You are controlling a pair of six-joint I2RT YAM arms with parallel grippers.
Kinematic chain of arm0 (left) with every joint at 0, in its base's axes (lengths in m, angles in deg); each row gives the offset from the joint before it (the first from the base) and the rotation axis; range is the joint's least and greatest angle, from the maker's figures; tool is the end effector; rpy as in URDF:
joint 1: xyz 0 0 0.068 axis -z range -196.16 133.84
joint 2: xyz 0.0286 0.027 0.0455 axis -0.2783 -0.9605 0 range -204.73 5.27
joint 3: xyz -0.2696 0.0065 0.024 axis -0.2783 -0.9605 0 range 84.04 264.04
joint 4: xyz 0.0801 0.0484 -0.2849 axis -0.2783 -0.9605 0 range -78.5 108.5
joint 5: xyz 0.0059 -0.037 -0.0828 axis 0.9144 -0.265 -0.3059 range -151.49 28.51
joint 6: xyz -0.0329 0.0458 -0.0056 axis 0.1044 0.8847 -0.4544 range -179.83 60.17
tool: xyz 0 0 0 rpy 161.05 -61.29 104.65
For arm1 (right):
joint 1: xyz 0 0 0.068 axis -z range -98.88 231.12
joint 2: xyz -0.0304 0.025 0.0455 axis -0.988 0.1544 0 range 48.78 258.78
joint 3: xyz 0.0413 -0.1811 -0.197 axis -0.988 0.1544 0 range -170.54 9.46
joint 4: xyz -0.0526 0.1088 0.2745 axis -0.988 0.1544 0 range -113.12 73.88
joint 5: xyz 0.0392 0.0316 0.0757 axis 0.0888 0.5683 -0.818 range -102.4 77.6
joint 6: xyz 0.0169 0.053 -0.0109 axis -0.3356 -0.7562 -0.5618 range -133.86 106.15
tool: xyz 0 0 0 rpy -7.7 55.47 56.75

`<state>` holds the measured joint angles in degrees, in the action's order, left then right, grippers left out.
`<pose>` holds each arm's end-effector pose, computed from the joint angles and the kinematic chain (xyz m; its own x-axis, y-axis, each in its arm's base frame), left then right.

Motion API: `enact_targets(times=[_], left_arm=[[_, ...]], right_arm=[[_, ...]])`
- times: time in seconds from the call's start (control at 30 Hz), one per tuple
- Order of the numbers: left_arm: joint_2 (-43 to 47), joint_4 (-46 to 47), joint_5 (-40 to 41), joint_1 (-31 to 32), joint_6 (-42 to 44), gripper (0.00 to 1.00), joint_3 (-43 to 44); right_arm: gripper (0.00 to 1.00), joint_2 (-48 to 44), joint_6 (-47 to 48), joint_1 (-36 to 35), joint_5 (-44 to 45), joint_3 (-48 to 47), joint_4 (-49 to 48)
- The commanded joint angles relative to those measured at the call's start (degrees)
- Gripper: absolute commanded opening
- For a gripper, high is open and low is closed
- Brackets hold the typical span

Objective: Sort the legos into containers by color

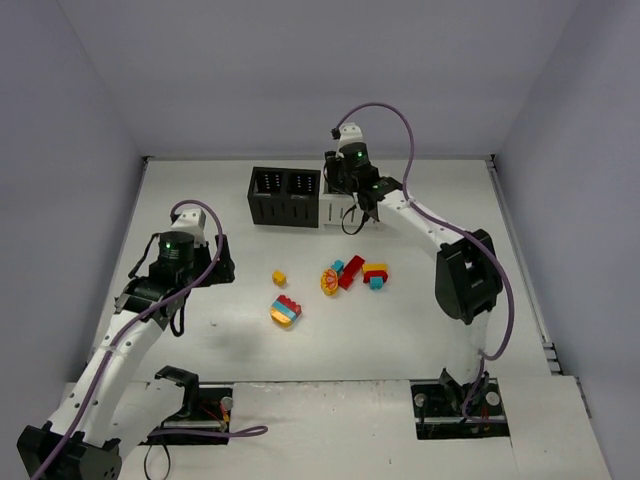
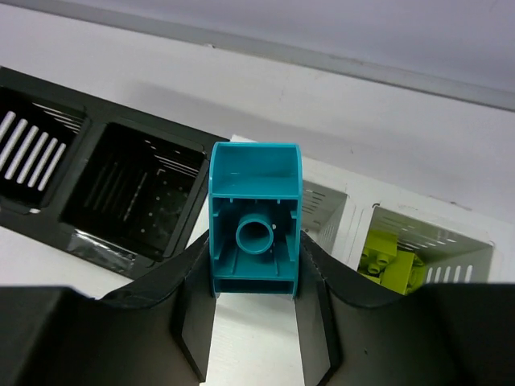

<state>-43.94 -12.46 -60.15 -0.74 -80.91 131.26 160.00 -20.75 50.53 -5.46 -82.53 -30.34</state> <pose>0.2236 -0.0607 0.3000 -0.5781 -0.2135 -0.7876 0.0417 0.9562 -0.2899 0.4459 0.2581 0.2965 -0.2264 0.0046 -0.9740 -0.3789 0.9208 0.0924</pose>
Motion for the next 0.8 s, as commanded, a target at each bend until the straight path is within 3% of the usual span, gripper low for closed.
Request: enact_targets(times=[0.0, 0.23, 0.33, 0.5, 0.63, 0.77], left_arm=[[0.87, 2.48, 0.76, 0.40, 0.87, 0.87, 1.03], [0.52, 2.66, 0.68, 0.40, 0.87, 0.87, 1.12], [0.34, 2.66, 0.68, 0.31, 0.87, 0.87, 1.12], [0.43, 2.66, 0.77, 0.40, 0.87, 0.87, 1.12], [0.17, 2.66, 0.77, 0.31, 0.87, 0.87, 1.12], [-0.18, 2.92, 0.41, 0.31, 0.87, 0.87, 1.12]], right_arm=[[0.38, 0.84, 1.71, 0.62, -1.31, -3.72, -1.30], [0.63, 0.14, 2.50, 0.71, -1.23, -2.59, -0.86], [0.67, -1.70, 2.76, 0.53, -2.10, -1.62, -0.69], [0.61, -9.17, 2.50, -2.27, -1.49, 6.00, -0.86], [0.47, -15.40, -0.21, -5.35, 0.62, 14.54, -0.77], [0.50, -17.09, -4.17, -7.73, 1.49, 22.45, -0.25]])
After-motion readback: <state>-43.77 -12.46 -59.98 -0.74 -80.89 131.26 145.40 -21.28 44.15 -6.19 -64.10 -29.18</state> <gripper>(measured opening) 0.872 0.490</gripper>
